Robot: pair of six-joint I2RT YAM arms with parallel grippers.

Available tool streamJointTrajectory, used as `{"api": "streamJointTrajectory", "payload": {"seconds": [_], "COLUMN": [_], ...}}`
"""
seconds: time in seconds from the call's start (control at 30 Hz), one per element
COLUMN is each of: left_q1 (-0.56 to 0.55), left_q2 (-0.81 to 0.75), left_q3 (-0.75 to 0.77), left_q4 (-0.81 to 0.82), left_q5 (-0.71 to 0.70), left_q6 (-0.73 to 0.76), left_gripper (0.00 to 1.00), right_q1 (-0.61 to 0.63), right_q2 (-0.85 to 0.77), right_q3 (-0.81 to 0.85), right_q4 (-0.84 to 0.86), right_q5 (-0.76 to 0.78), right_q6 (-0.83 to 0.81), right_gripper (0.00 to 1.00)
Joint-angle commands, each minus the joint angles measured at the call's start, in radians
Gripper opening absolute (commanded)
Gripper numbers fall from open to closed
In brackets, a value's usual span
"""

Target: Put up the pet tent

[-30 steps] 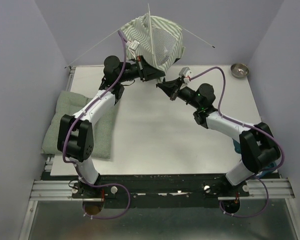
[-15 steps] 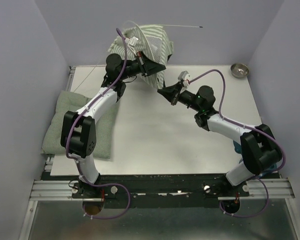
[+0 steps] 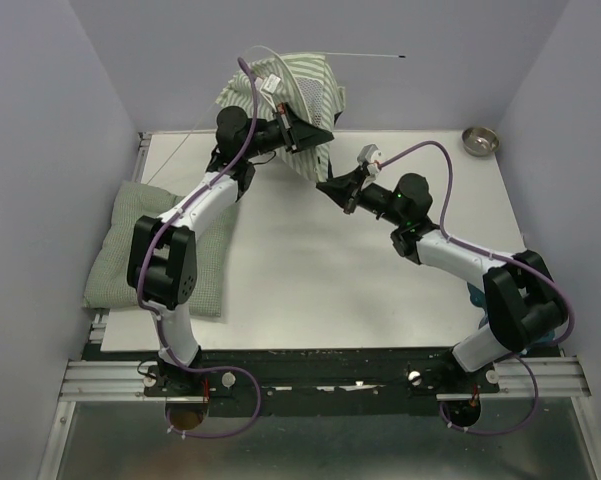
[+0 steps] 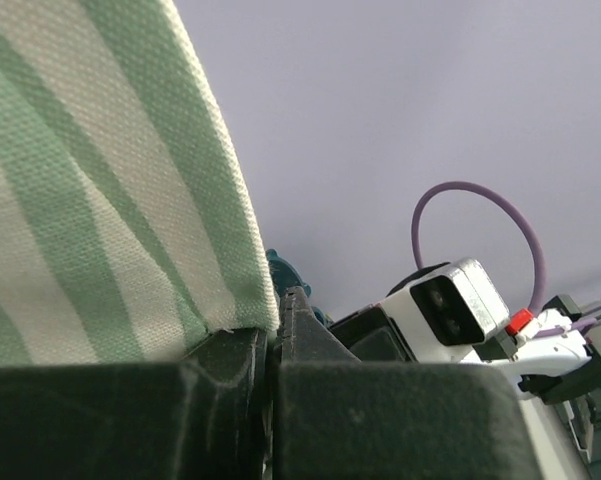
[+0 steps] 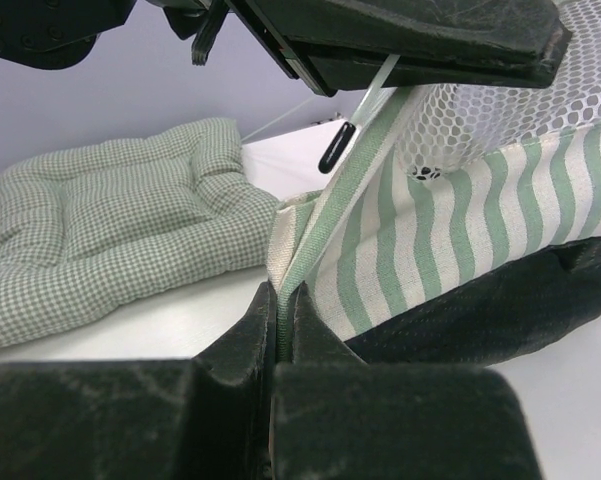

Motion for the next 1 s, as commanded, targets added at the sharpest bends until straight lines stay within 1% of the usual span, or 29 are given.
{"api": "streamJointTrajectory", "payload": {"seconds": [0.0,0.2,0.43,0.97], "left_q1": [0.117,0.122,0.122,0.122], "left_q2": [-0.076,-0.11,-0.106,-0.108], "left_q3": [-0.008,-0.078,-0.096,-0.17], "left_q4": [0.185,0.197,0.183,0.191], "left_q5": [-0.182,-0.166,-0.182,-0.185], "left_q6": [0.014,0.035,0.074,0.098], "left_gripper": [0.0,0.0,0.0,0.0], "right_q1": [0.03,0.025,0.024,0.025], "right_q2": [0.001,0.007,-0.005,-0.008], "right_q3": [-0.076,-0.05,-0.053,-0.025], "right_q4": [-0.232,-0.229,-0.226,-0.203], "right_q5": [-0.244,-0.253,-0.261,-0.259], "right_q6": [0.088,0.102,0.108,0.158], "right_gripper": [0.01,0.01,0.01,0.01]}}
